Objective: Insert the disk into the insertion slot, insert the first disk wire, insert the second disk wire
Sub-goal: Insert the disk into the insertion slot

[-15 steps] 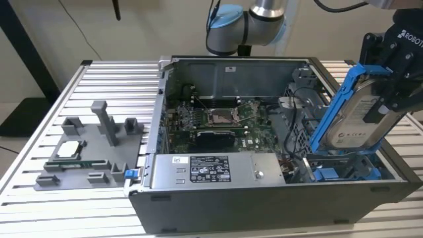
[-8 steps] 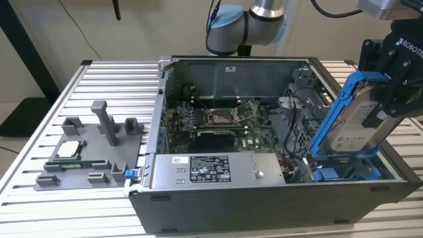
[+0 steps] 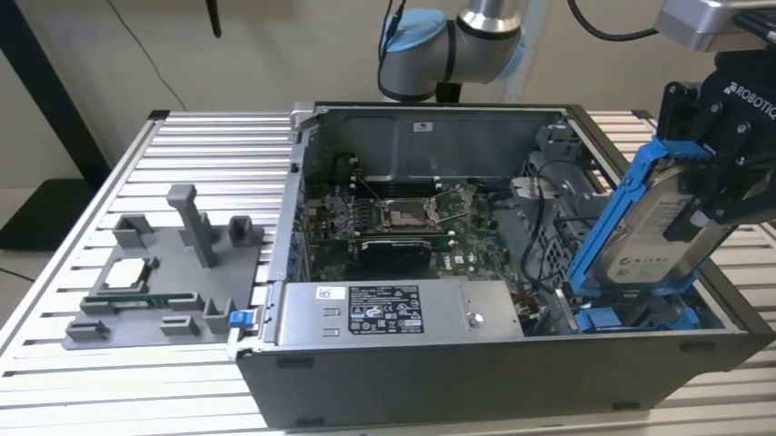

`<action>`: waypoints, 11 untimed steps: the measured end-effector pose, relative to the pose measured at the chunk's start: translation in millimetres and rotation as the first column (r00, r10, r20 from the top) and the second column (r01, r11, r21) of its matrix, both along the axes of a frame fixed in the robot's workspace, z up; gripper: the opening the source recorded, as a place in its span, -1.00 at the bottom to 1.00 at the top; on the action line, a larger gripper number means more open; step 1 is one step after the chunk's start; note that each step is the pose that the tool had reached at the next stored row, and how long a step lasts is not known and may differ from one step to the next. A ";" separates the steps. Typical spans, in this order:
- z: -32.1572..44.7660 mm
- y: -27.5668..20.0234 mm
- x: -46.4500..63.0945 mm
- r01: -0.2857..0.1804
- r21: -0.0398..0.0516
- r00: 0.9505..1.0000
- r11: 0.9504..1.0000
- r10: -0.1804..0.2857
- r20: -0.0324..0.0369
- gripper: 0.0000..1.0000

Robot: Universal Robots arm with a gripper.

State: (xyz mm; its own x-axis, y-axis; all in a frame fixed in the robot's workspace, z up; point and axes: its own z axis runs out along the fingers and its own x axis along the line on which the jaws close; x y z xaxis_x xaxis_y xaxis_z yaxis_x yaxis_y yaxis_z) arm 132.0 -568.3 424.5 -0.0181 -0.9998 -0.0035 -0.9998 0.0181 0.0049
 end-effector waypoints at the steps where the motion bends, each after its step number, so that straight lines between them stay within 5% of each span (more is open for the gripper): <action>1: -0.1 0.0 0.0 0.000 0.000 1.000 1.000 0.000 0.000 -1.00; 11: -3.3 0.0 0.2 0.000 0.001 1.000 1.000 0.000 0.000 -1.00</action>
State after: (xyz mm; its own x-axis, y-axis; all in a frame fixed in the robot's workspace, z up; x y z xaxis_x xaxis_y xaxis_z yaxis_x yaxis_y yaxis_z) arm 132.2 -568.4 421.1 -0.0181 -0.9998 -0.0040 -0.9998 0.0181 0.0049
